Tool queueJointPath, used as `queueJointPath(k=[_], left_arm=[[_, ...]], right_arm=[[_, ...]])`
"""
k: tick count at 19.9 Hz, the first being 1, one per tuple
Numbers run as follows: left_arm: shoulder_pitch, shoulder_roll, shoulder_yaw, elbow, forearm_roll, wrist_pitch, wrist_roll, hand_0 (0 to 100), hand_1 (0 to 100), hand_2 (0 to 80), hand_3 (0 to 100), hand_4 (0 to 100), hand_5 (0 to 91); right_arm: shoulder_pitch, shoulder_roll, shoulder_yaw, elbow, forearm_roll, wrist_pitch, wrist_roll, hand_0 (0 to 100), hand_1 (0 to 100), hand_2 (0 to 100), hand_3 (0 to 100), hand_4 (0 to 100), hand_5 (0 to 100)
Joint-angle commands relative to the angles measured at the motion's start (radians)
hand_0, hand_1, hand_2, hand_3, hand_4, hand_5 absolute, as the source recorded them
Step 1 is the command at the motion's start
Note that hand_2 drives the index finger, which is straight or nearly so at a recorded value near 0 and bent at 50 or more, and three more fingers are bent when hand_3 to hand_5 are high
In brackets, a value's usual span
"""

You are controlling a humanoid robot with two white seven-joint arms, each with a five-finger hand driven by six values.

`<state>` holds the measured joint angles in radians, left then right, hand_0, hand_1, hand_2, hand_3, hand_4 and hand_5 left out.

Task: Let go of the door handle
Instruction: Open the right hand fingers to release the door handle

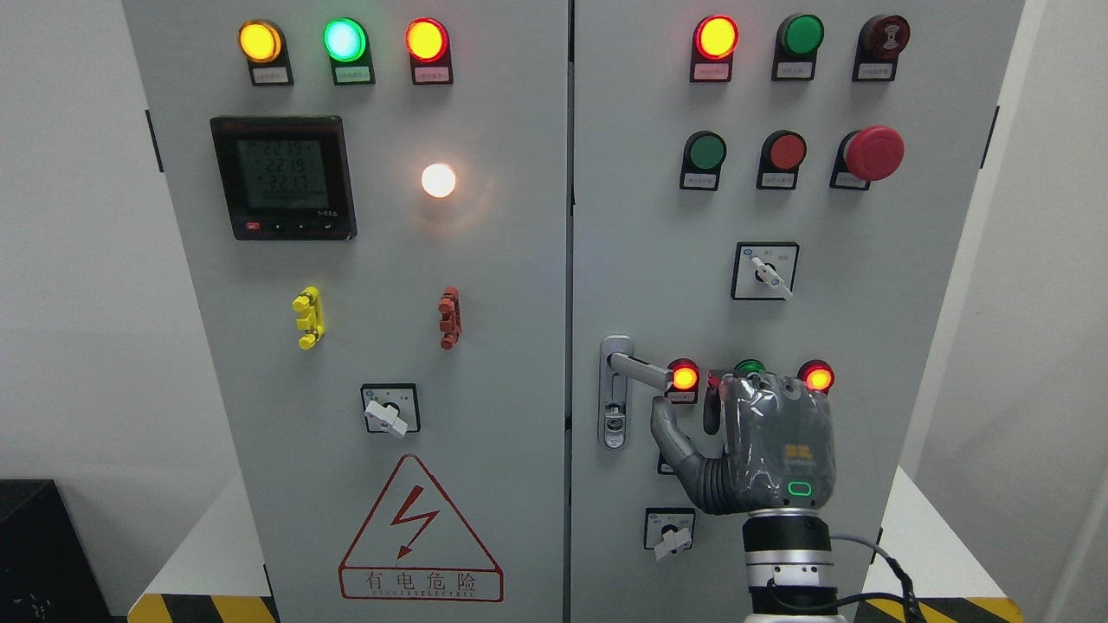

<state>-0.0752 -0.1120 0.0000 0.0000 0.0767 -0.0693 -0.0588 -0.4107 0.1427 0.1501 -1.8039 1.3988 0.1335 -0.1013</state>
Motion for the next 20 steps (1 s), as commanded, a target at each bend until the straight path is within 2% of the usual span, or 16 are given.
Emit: queueJointPath(k=[1,2,5,10,13,14,15,16,18,19,20], left_arm=[[0.000,0.000,-0.021,-0.020,0.000,0.000,0.001,0,0,2.3,9,1,0.0],[0.000,0.000,-0.021,-0.020,0.000,0.000,0.001,0,0,2.3,9,1,0.0],[0.000,0.000,-0.021,-0.020,0.000,0.000,0.001,0,0,2.3,9,1,0.0],[0.000,0.000,-0.021,-0.020,0.000,0.000,0.001,0,0,2.4,8,1,0.0],[0.000,0.000,-0.021,-0.020,0.000,0.000,0.001,0,0,2.4,8,1,0.0],[0.000,0.000,-0.021,-0.020,0.000,0.000,0.001,0,0,2.4,9,1,0.0],[0.000,0.000,-0.021,-0.020,0.000,0.000,0.001,0,0,2.4,9,1,0.0],[0.000,0.000,-0.021,-0.020,0.000,0.000,0.001,0,0,2.4,9,1,0.0],[0.000,0.000,-0.021,-0.020,0.000,0.000,0.001,0,0,2.4,9,1,0.0],[0.000,0.000,-0.021,-0.020,0.000,0.000,0.001,0,0,2.4,9,1,0.0],[0.000,0.000,-0.021,-0.020,0.000,0.000,0.001,0,0,2.4,9,1,0.0]], right_arm=[[0.061,0.000,-0.003,-0.048,-0.001,-0.043,-0.021,37,31,83,100,99,94],[0.076,0.000,-0.006,-0.057,-0.001,-0.060,-0.026,37,31,80,100,99,93],[0.125,-0.003,-0.009,-0.092,-0.003,-0.087,-0.032,36,30,71,100,88,87],[0.219,-0.005,-0.010,-0.164,-0.006,-0.132,-0.031,35,27,62,100,83,78],[0.280,-0.006,-0.067,-0.201,-0.024,-0.188,-0.031,34,27,50,85,75,69],[0.294,-0.005,-0.089,-0.213,-0.038,-0.215,-0.032,34,27,45,78,68,62],[0.305,-0.006,-0.112,-0.221,-0.053,-0.241,-0.032,33,27,38,68,59,49],[0.308,-0.006,-0.141,-0.226,-0.069,-0.270,-0.032,32,27,36,63,54,45],[0.308,-0.005,-0.196,-0.232,-0.104,-0.322,-0.032,31,28,24,39,30,22],[0.308,-0.005,-0.219,-0.233,-0.124,-0.342,-0.034,30,28,22,36,27,19],[0.308,-0.005,-0.240,-0.242,-0.142,-0.353,-0.032,29,28,16,27,19,14]])
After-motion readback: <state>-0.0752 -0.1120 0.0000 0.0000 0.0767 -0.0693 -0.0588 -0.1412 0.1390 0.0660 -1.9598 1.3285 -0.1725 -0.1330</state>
